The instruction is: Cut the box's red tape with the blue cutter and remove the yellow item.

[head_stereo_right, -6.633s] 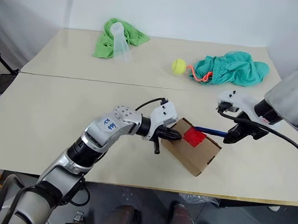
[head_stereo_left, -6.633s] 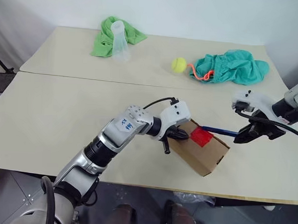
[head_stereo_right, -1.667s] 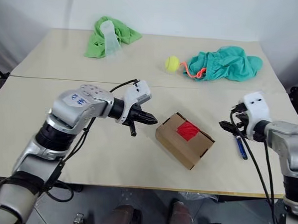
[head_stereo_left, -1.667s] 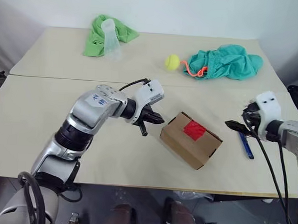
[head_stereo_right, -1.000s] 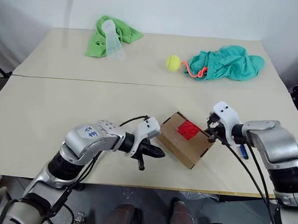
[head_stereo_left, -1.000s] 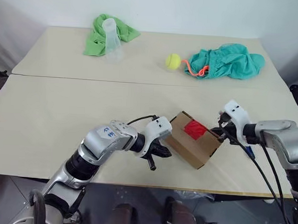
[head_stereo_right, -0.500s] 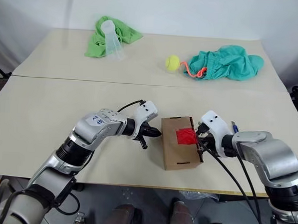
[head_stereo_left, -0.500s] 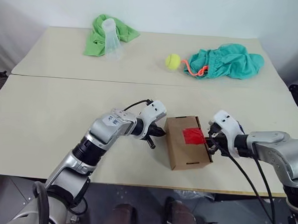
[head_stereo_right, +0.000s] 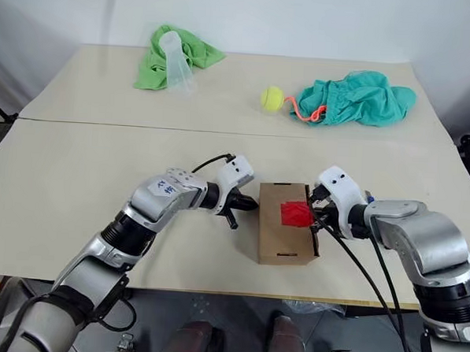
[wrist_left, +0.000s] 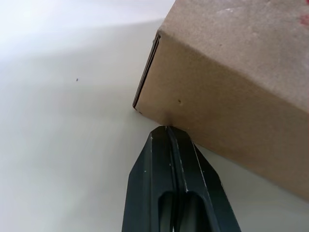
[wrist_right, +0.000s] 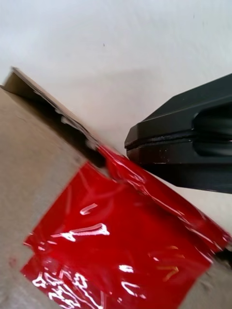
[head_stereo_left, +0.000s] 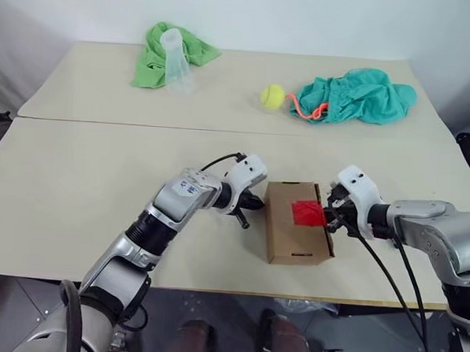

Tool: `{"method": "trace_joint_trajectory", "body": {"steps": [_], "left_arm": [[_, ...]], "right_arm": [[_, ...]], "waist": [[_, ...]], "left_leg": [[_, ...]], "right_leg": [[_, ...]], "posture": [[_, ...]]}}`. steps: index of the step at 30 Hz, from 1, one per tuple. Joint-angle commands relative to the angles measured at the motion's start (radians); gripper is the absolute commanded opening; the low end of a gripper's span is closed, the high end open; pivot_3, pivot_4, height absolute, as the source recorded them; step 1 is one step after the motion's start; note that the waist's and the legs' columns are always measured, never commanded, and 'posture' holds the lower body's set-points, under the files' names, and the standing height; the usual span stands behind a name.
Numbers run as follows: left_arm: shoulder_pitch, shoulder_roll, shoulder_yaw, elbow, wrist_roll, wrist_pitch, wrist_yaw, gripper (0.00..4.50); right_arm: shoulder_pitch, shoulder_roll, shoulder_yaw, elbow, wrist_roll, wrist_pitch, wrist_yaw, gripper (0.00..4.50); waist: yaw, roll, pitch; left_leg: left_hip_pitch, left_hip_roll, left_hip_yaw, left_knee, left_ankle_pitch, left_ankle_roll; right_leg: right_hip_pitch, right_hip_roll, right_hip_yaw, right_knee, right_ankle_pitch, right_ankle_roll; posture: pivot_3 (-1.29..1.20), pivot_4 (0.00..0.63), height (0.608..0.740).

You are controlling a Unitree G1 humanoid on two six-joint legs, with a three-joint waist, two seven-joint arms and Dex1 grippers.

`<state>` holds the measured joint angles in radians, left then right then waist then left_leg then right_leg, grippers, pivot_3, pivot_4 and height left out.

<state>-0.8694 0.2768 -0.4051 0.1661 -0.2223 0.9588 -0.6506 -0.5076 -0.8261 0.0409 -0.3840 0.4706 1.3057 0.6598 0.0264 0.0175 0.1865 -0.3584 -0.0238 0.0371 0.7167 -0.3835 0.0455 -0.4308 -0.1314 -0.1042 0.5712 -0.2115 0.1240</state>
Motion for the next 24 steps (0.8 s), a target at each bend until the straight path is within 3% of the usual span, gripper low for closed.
{"method": "trace_joint_trajectory", "body": {"steps": [1, 5, 9, 12, 14, 17, 24], "left_arm": [[-0.029, -0.009, 0.009, -0.004, 0.018, -0.03, -0.015, 0.0], [-0.025, 0.014, 0.031, -0.008, 0.023, -0.025, -0.017, 0.0], [-0.014, 0.048, 0.131, -0.044, -0.027, -0.011, -0.034, 0.0], [-0.01, 0.078, 0.199, -0.085, -0.089, 0.004, -0.087, 0.0], [-0.015, 0.091, 0.228, -0.109, -0.122, 0.012, -0.115, 0.0], [-0.025, 0.091, 0.241, -0.153, -0.175, 0.046, -0.161, 0.0], [-0.033, 0.059, 0.147, -0.21, -0.191, 0.067, -0.197, 0.0]], "right_arm": [[-0.02, -0.003, -0.009, -0.014, 0.005, -0.011, -0.006, 0.01], [0.005, -0.04, -0.022, -0.045, -0.004, -0.007, -0.012, 0.01], [0.061, -0.116, -0.074, -0.086, -0.023, -0.04, -0.015, 0.01], [0.081, -0.129, -0.172, -0.109, -0.005, -0.02, -0.026, 0.17], [0.072, -0.122, -0.224, -0.135, 0.025, 0.029, -0.027, 0.55], [0.025, -0.077, -0.28, -0.163, 0.056, 0.117, -0.056, 1.48], [-0.063, 0.091, -0.359, -0.233, 0.111, 0.307, -0.147, 3.77]], "waist": [[0.0, 0.0, 0.0], [0.0, 0.0, 0.0], [0.0, 0.0, 0.0], [0.0, 0.0, 0.0], [0.0, 0.0, 0.0], [-0.001, 0.0, 0.0], [0.002, 0.0, 0.0]], "left_leg": [[0.0, 0.0, 0.0, 0.0, 0.0, 0.0], [0.0, 0.0, 0.0, 0.0, 0.0, 0.0], [-0.002, 0.0, 0.0, 0.0, 0.0, 0.0], [-0.002, 0.0, 0.0, 0.0, 0.0, 0.0], [-0.002, 0.0, 0.0, 0.0, 0.0, 0.0], [-0.001, 0.001, 0.0, 0.0, 0.0, 0.0], [-0.001, 0.0, 0.0, 0.001, 0.0, 0.0]], "right_leg": [[0.0, 0.0, 0.0, 0.0, 0.0, 0.0], [0.0, 0.0, 0.0, 0.0, 0.0, 0.0], [-0.002, 0.0, 0.0, 0.0, 0.0, 0.0], [-0.002, 0.0, 0.0, 0.0, 0.0, 0.0], [-0.002, 0.0, 0.0, 0.0, 0.0, 0.0], [-0.002, 0.0, 0.0, 0.0, 0.0, 0.0], [-0.002, 0.0, 0.0, 0.002, 0.0, 0.0]], "posture": [[0.0, 0.15, 0.74], [0.0, 0.15, 0.74], [0.0, 0.15, 0.74], [0.0, 0.15, 0.74], [0.0, 0.15, 0.74], [0.0, 0.15, 0.74], [0.0, 0.15, 0.74]]}}
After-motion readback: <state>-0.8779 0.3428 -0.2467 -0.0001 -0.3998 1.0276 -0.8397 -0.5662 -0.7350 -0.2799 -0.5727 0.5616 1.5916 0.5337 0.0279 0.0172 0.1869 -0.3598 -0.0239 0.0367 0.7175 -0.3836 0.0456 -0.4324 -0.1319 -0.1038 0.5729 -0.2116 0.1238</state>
